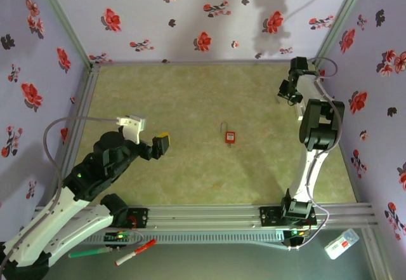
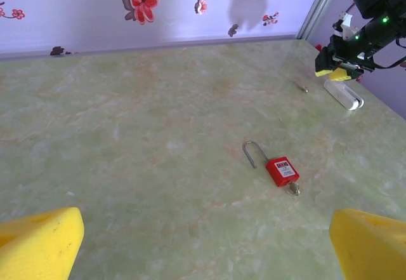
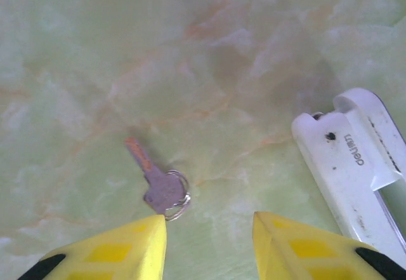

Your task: Unlock with the key

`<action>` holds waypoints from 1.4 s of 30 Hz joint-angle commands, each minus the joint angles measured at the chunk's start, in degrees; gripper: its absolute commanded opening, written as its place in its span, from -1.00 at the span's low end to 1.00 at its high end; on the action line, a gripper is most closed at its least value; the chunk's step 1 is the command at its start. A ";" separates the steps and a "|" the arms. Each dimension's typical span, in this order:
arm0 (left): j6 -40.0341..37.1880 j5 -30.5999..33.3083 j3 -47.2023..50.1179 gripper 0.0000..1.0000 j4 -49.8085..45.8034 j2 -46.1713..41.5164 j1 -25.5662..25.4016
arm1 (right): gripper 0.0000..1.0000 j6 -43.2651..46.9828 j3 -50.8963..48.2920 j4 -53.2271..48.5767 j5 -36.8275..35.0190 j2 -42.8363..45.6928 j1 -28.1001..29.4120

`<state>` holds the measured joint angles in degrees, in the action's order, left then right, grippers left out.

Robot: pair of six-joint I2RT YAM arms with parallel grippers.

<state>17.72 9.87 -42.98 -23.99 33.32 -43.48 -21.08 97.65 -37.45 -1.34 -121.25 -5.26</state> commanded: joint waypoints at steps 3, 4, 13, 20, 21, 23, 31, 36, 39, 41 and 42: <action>0.92 -0.63 0.66 0.99 1.75 -0.03 0.41 | -0.13 0.98 1.65 -0.29 3.90 -1.92 0.66; 0.92 -0.59 0.71 0.99 1.77 0.01 0.39 | -0.13 1.38 2.27 -0.58 3.74 -2.57 0.98; 1.02 -0.38 0.88 0.99 2.07 0.35 0.39 | -0.13 3.92 7.17 -3.49 1.09 -8.57 2.97; 1.01 -0.27 0.88 0.99 2.15 0.78 0.40 | -0.16 5.51 9.60 -5.32 -2.82 -11.06 3.76; 1.01 -0.29 0.97 0.99 2.22 0.92 0.42 | -0.18 5.84 10.07 -5.68 -3.53 -11.41 3.92; 1.09 -0.30 1.06 0.99 2.35 1.09 0.41 | -0.20 6.04 10.62 -6.20 -4.42 -11.96 4.06; 0.92 -0.29 1.06 0.99 2.55 1.40 0.42 | -0.49 6.67 10.72 -6.81 -5.89 -12.87 4.47; 0.92 -0.29 1.32 0.99 2.89 1.63 0.38 | -0.67 6.41 9.76 -6.75 -6.05 -12.95 4.47; 0.87 -0.30 1.24 0.99 2.85 1.46 0.42 | -0.85 6.14 9.58 -7.23 -6.64 -12.91 4.47; 0.75 -0.29 1.32 0.99 2.78 1.35 0.41 | -0.94 5.90 9.37 -7.54 -6.89 -12.62 4.47; 0.76 -0.29 1.37 0.99 2.80 1.31 0.39 | -0.96 5.83 8.99 -7.45 -6.92 -12.36 4.47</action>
<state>17.72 9.87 -42.19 -22.76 34.92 -43.48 -15.09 106.89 -42.57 -6.61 -132.16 -1.10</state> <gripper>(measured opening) 0.997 0.068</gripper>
